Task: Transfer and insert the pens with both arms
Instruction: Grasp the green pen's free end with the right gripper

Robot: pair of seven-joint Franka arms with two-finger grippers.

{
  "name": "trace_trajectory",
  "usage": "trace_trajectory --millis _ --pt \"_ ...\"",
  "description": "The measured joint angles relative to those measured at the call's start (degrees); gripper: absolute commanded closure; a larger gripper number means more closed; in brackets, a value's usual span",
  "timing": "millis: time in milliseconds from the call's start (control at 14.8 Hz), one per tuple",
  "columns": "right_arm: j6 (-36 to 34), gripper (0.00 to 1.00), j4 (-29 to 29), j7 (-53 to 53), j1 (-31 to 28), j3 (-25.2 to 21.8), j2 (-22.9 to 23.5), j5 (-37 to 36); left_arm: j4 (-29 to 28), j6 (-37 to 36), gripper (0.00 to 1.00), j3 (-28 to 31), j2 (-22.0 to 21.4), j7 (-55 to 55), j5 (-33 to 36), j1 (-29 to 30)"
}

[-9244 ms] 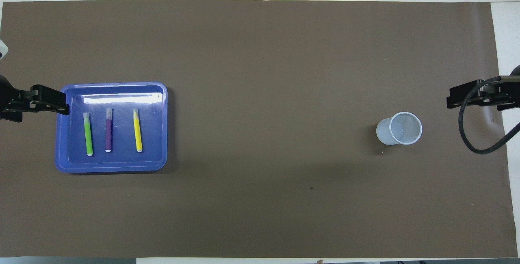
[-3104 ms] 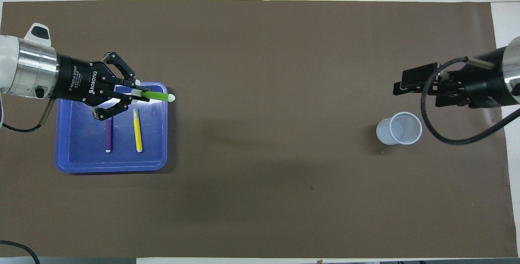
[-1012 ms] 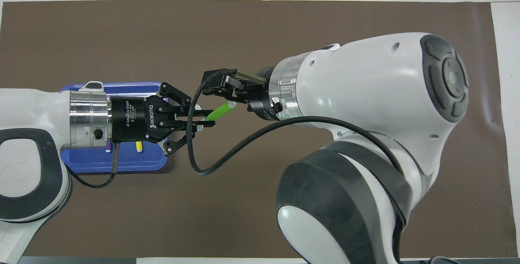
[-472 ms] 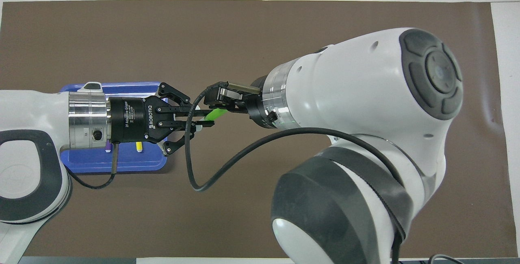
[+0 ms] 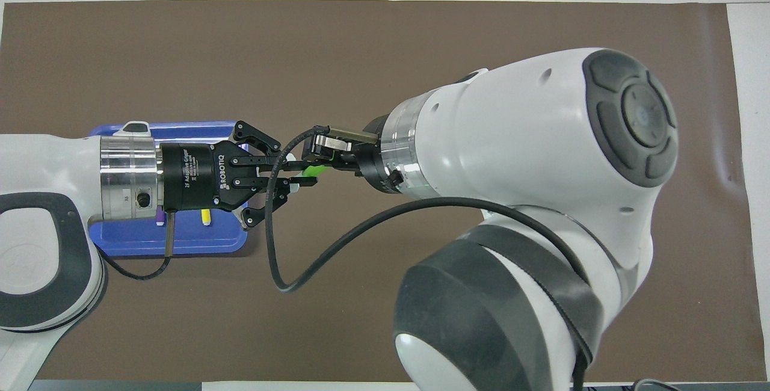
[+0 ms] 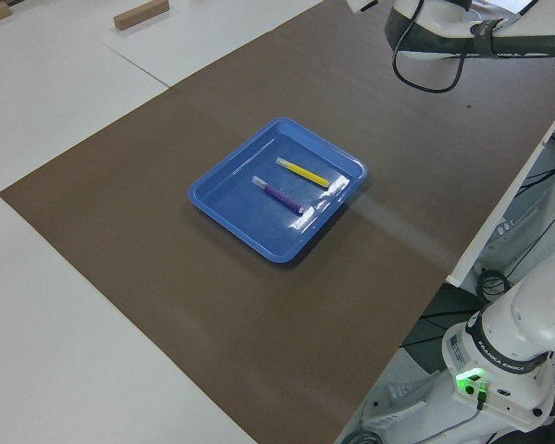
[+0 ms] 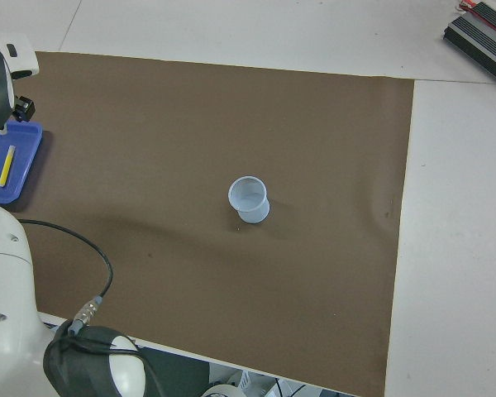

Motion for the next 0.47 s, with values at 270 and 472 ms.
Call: trace_trajectory --millis 270,472 --pt "1.1 1.0 0.1 -0.1 0.2 0.2 0.0 -0.1 -0.1 0.3 1.0 0.0 -0.1 0.0 -0.3 0.0" --pt "2.3 1.0 0.1 -0.1 0.4 0.2 0.0 -0.2 -0.1 0.9 0.4 0.1 -0.2 0.1 -0.4 0.0"
